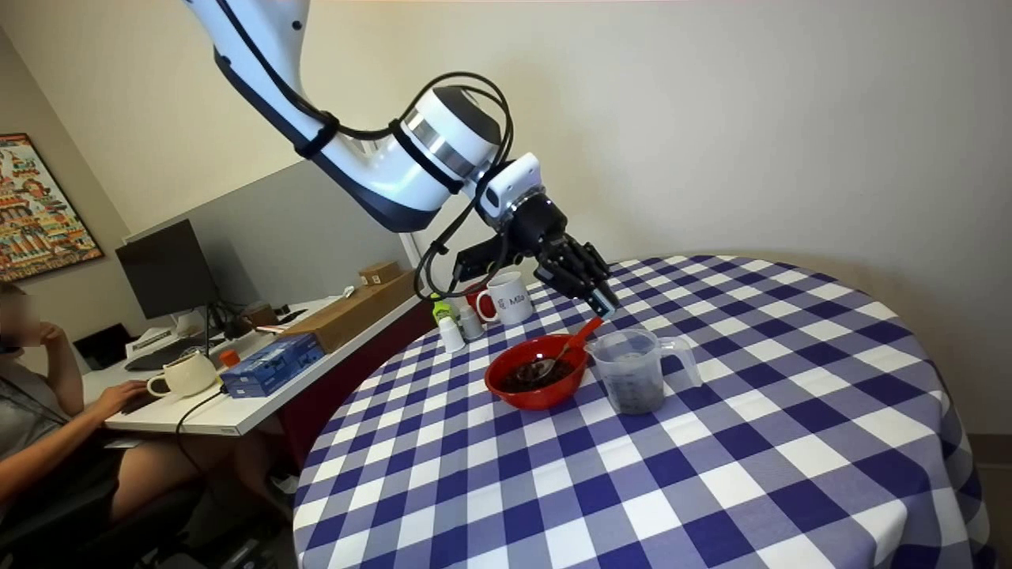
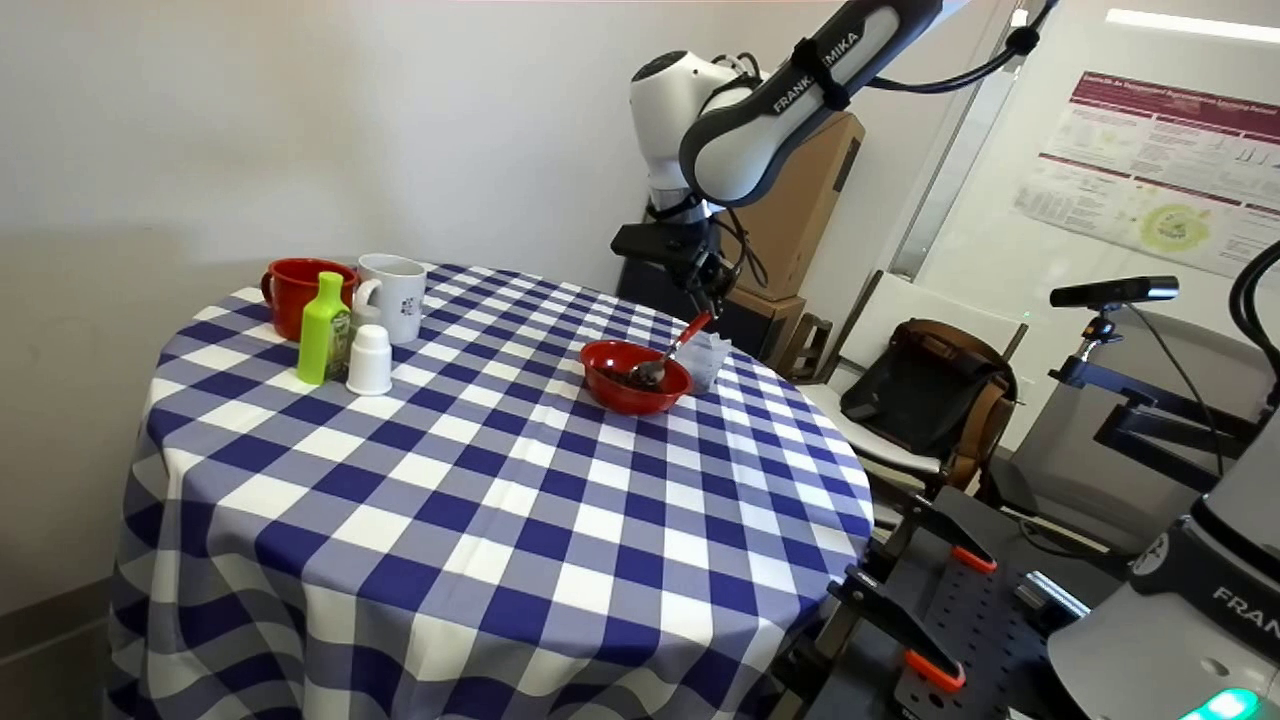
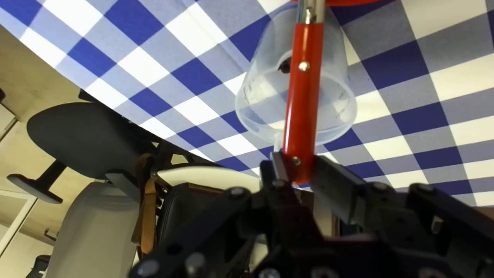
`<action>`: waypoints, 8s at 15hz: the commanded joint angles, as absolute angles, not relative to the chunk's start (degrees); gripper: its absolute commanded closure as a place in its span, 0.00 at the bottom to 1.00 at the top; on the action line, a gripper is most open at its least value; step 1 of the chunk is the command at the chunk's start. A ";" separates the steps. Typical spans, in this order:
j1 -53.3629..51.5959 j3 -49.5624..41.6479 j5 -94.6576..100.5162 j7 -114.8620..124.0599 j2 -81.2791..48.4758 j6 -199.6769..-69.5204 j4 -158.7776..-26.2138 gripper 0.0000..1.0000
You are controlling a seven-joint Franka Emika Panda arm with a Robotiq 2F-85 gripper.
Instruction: Pick up the spoon, take one spoon of the objects from the red bowl and it in the measuring cup
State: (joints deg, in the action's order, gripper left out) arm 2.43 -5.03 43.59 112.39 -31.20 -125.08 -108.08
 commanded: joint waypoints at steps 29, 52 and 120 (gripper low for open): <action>4.65 -17.90 31.69 107.19 -30.25 -122.52 -99.16 0.93; 2.92 -15.68 62.89 122.71 -15.88 -130.78 -118.76 0.93; 6.54 -13.43 1.30 69.08 -26.46 -138.46 -128.79 0.08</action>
State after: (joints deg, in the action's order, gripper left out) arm 8.39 -11.13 0.86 72.20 -30.85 -140.75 -127.90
